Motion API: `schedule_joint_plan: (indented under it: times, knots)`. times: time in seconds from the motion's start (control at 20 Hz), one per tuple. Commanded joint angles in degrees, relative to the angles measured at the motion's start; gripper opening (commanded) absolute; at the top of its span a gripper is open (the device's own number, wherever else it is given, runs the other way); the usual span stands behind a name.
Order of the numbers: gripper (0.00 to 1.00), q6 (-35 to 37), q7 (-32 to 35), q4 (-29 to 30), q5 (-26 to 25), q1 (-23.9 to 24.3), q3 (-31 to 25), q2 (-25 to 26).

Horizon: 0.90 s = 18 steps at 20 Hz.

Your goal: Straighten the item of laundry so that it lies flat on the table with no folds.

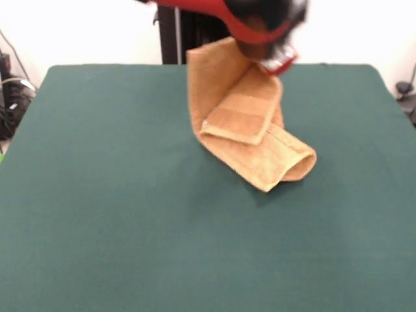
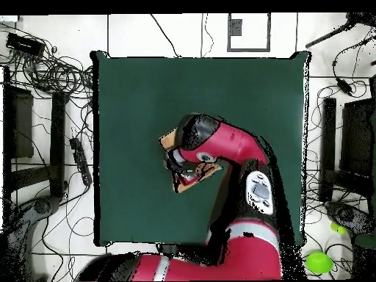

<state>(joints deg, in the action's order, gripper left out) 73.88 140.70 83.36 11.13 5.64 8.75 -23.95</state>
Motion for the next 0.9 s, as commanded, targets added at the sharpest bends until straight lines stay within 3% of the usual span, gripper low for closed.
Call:
schedule_joint_plan:
  times: [0.05, 0.3, 0.5, 0.9]
  knots:
    - [0.0, -7.6, -27.5, 15.2, -11.2, 8.3, -6.6, -12.4]
    - [0.0, -7.6, -32.0, 19.3, -16.6, 14.2, -8.8, -19.3]
    - [0.0, -7.6, -31.6, 20.4, -17.8, 17.1, -11.0, -20.7]
    - [0.0, -14.4, -29.0, 25.6, -11.6, 20.5, -16.9, -19.4]
